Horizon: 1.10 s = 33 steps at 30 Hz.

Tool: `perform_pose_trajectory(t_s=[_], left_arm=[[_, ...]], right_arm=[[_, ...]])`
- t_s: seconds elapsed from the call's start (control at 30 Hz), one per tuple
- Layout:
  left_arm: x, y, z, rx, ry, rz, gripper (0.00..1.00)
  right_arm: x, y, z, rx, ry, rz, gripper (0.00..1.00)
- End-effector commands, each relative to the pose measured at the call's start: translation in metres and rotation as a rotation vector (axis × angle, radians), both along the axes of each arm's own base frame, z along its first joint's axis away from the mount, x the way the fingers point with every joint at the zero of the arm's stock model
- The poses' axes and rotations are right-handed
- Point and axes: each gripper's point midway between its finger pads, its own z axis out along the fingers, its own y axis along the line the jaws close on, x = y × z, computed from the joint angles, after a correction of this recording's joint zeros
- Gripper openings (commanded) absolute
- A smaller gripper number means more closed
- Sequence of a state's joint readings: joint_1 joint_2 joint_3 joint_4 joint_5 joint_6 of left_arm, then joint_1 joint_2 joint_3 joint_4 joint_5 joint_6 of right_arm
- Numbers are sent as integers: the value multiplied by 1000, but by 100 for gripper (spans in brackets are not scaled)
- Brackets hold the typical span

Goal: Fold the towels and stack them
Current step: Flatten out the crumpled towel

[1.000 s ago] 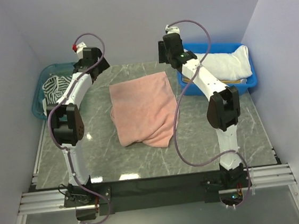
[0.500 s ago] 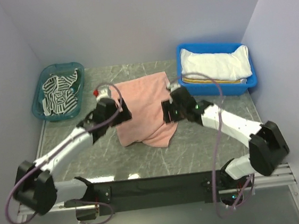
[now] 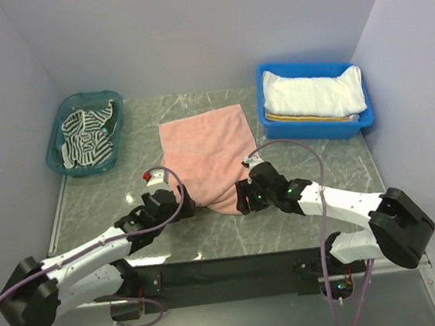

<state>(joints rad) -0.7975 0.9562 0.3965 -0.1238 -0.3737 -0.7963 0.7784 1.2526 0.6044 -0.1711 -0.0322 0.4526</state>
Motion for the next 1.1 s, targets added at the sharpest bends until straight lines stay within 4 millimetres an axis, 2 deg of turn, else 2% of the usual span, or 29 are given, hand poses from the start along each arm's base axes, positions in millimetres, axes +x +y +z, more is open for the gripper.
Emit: perform_pose_trajectory(t_s=[0.0, 0.07, 0.1, 0.2, 0.23, 0.33, 0.4, 0.43, 0.47, 0.5, 0.53, 0.57, 0.6, 0.63, 0.67, 0.7, 0.73, 0.77, 0.8, 0.83, 0.87, 0.9, 0.93, 0.97, 1.0, 1.03, 1.07], left_arm=[[21, -6, 4, 14, -89, 33, 97], [25, -7, 1, 39, -94, 40, 94], [26, -8, -7, 61, -78, 39, 93], [31, -14, -15, 83, -61, 34, 84], [33, -19, -12, 78, -65, 29, 79], [36, -28, -17, 90, -50, 18, 71], [37, -31, -21, 106, -37, 15, 68], [39, -33, -19, 108, -41, 17, 60], [40, -33, -18, 112, -41, 21, 56], [39, -30, -20, 129, -36, 26, 51], [43, -29, -15, 134, -48, 42, 38], [44, -29, -11, 135, -55, 45, 30], [43, -25, -9, 153, -53, 50, 22], [48, -28, 2, 141, -73, 55, 8], [47, -22, 5, 174, -70, 65, 3], [48, -19, 20, 178, -78, 76, 1], [48, -16, 30, 187, -83, 83, 1], [50, -11, 47, 192, -117, 101, 1], [51, -8, 59, 198, -133, 108, 1], [53, -5, 77, 212, -144, 115, 1], [56, 2, 93, 233, -175, 128, 1], [59, 6, 103, 249, -180, 134, 1], [71, 13, 125, 236, -203, 169, 1], [75, 22, 125, 289, -183, 172, 1], [89, 36, 141, 296, -195, 219, 2], [96, 41, 142, 291, -185, 239, 3], [106, 45, 136, 320, -162, 232, 5]], right_arm=[[4, 16, -5, 57, -3, -1, 65], [2, 21, -8, 69, 15, 11, 65], [2, 21, -12, 60, 25, 9, 65], [0, 21, -19, 40, 48, 9, 64], [-1, 21, -21, 35, 54, 9, 63], [-2, 22, -25, 34, 71, 13, 60], [-2, 23, -26, 30, 74, 16, 53], [-2, 23, -26, 31, 73, 16, 47], [-1, 24, -25, 33, 70, 19, 36], [0, 24, -21, 40, 62, 18, 31], [0, 24, -19, 41, 56, 20, 26], [2, 26, -14, 49, 45, 21, 14], [3, 26, -7, 57, 29, 22, 7], [3, 22, -4, 41, 27, 21, 3], [4, 21, 2, 38, 15, 21, 0], [8, 23, 19, 59, -18, 23, 0], [5, 17, 22, 33, -13, 28, 0], [8, 13, 31, 18, -39, 16, 0], [15, 14, 56, 42, -87, 10, 0], [10, 7, 62, 13, -82, 23, 0], [18, 5, 83, 23, -122, -3, 0], [18, 2, 100, 40, -150, -6, 0], [16, -5, 105, 25, -146, -9, 0], [21, -8, 122, 50, -165, -24, 0], [21, -16, 130, 56, -165, -37, 0], [22, -18, 137, 73, -164, -41, 0], [25, -21, 144, 93, -167, -46, 0]])
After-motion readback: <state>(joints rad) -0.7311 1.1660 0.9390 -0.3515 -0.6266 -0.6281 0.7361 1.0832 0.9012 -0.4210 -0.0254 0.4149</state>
